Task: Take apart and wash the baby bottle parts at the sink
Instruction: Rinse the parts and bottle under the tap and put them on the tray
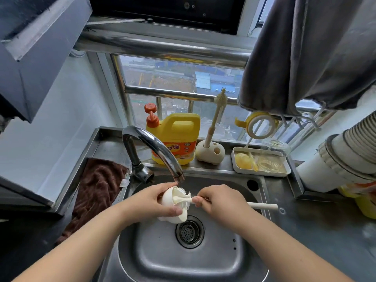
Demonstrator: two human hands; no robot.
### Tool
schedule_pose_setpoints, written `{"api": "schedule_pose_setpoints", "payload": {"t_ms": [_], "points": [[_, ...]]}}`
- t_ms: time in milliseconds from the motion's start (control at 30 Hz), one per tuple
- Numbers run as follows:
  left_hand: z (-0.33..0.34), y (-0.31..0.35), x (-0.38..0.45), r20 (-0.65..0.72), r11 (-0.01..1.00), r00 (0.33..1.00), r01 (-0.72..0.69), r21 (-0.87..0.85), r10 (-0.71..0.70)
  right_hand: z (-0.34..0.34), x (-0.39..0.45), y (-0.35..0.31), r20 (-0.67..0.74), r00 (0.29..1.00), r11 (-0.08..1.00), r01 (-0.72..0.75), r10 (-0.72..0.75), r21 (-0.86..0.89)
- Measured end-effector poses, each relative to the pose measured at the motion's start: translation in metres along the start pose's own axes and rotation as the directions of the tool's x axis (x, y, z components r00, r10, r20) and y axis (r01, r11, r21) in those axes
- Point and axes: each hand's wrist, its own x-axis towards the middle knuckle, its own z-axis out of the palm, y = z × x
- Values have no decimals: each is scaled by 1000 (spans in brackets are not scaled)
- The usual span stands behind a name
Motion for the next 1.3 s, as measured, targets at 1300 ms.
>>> {"api": "schedule_pose_setpoints", "payload": {"t_ms": [1300], "points": [[9,-16,4,-288,896,872,-299,328,396,-1,8,-11,147,989,999,21,-14,-43]]}}
